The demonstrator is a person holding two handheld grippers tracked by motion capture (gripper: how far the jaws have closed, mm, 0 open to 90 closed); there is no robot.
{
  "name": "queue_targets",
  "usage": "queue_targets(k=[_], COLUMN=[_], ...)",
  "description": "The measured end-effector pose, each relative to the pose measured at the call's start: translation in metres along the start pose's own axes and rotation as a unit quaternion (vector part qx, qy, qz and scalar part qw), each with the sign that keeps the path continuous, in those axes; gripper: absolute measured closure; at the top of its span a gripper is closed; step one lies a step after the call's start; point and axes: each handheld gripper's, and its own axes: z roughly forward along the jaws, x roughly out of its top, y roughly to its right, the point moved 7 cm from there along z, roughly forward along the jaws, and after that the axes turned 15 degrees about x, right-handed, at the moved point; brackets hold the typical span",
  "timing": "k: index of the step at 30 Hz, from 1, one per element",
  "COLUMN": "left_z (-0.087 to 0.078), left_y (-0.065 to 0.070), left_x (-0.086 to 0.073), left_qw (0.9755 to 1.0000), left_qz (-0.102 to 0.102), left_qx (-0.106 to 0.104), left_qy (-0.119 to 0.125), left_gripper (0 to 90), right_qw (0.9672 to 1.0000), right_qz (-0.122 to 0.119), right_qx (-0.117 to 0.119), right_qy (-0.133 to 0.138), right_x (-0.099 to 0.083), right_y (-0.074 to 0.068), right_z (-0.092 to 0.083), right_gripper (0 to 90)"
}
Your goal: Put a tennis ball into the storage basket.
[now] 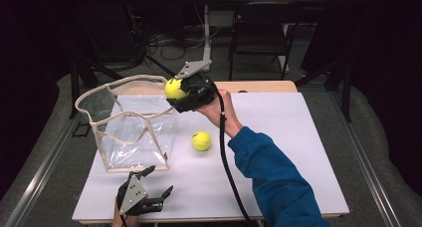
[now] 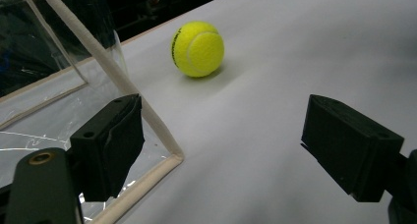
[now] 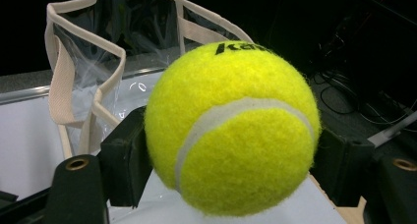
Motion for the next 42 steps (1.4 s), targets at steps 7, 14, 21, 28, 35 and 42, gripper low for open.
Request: queue_targets(k=[7,14,21,28,35,42], left_z=[0.0,0.0,0.0,0.0,0.0,-0.001], left_y=[0.0,0.0,-0.001,-0.001,0.0,-0.001], left_x=[0.0,0.0,0.0,0.0,0.0,0.0], left_qw=[1.0,1.0,1.0,1.0,1.0,1.0], left_qz=[0.001,0.002,0.002,0.002,0.002,0.004], left_qx=[0.0,-0.001,0.002,0.001,0.001,0.003], left_qy=[0.001,0.001,0.002,0.002,0.002,0.002], left_gripper=[16.1,16.1,16.1,16.1,16.1,16.1], right_qw=[1.0,1.0,1.0,0.9999,0.9999,0.9998], right_qz=[0.003,0.003,0.001,0.001,0.0,-0.003], right_qx=[0.001,0.0,-0.001,-0.004,-0.007,-0.009], right_qy=[0.008,0.009,0.006,0.011,0.014,0.015], right_x=[0.005,0.008,0.01,0.012,0.013,0.016], right_y=[0.001,0.002,0.002,0.004,0.003,0.0], right_z=[0.003,0.009,0.014,0.016,0.019,0.025], right_gripper=[25.9,25.9,25.9,26.0,26.0,25.9])
